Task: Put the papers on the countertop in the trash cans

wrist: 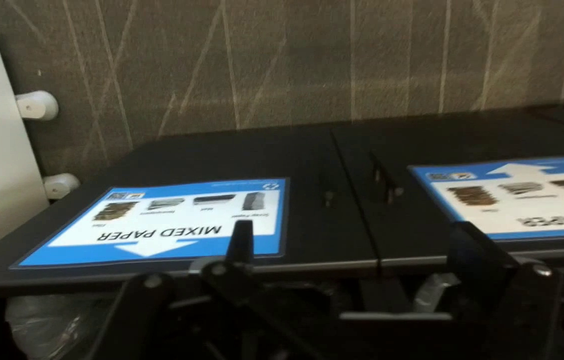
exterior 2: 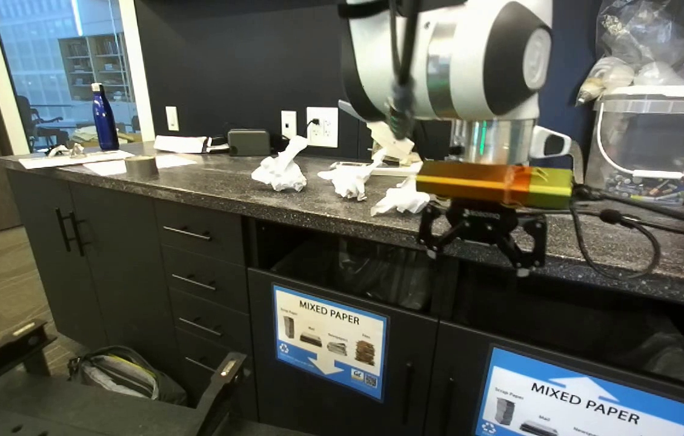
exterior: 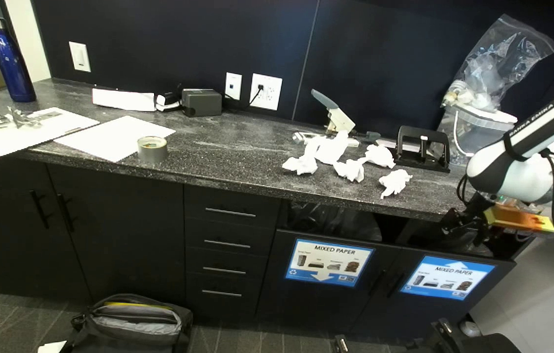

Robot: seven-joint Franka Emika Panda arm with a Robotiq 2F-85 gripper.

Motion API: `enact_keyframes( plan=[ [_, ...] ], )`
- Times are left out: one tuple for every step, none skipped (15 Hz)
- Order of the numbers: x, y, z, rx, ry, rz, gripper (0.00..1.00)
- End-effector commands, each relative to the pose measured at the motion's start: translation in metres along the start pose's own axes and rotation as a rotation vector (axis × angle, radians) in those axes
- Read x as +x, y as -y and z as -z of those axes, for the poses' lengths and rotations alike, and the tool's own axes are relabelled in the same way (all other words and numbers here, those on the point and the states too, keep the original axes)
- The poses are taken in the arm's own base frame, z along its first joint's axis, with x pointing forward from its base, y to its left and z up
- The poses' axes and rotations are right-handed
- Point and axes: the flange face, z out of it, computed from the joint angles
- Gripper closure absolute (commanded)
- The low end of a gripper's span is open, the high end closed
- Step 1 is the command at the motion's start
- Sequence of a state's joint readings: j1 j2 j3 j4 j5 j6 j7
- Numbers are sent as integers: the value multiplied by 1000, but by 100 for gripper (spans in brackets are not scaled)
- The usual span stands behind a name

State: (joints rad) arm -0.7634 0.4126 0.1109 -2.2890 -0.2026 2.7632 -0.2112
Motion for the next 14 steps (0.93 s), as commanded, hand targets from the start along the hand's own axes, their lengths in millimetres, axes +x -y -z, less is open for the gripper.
enact_keyframes(
  plan=[
    [-16,64,58,44,75,43,0],
    [-14,82,74,52,81,37,0],
    [-5,97,87,71,80,30,0],
    [3,108,101,76,59,20,0],
    [10,120,110,90,50,33,0],
    [16,127,122,88,21,31,0],
    [23,132,131,96,-11,27,0],
    [30,133,140,99,-26,32,0],
    [37,131,145,97,-50,26,0],
    [44,126,150,102,-53,24,0],
    [51,120,154,113,-62,15,0],
    [59,115,160,126,-71,5,0],
    [66,112,163,133,-79,-4,0],
    [75,112,165,149,-86,-17,0]
  ],
)
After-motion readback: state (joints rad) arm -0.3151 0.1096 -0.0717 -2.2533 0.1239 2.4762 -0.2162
